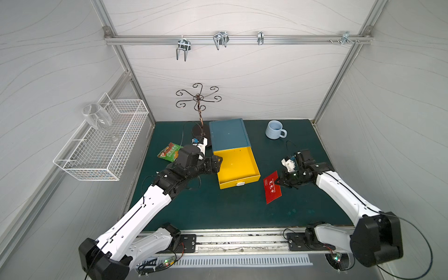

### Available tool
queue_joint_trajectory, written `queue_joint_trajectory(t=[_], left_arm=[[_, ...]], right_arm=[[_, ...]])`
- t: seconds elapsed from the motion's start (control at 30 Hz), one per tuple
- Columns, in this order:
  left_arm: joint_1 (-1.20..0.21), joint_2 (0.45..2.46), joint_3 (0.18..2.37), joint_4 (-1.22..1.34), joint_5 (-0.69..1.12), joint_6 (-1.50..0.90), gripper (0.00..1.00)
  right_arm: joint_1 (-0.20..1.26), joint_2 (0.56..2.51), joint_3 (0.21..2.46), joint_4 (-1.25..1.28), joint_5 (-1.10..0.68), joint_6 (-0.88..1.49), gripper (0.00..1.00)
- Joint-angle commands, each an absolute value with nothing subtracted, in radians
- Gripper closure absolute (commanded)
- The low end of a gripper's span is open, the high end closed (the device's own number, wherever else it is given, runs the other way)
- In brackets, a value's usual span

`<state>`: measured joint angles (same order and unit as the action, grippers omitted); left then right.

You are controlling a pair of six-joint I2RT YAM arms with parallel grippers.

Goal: Take the postcards out of the drawer
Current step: Place the postcard at the center of the board.

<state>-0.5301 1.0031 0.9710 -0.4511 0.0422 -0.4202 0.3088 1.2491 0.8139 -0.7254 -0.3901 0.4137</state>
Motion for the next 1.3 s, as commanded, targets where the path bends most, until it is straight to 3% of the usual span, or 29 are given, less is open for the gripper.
queue_joint_trajectory(t=[0.0,0.87,1.27], left_arm=[[-0.522,1.005,0.974,-0.400,0.055,-0.417,0.15],[-0.454,1.010,0.931,-0.358,0.138,-0.433,0.14],[-0.445,1.021,0.931,-0.347,0.159,-0.437,0.14]], right_arm=[[0.334,1.283,0.792,-0.705,-0.289,0.423,1.00],[0.476,1.473,0.771,-0.715,0.014,0.514,0.98],[0.476,1.441,0.781,-0.754,0.061,0.522,0.64]])
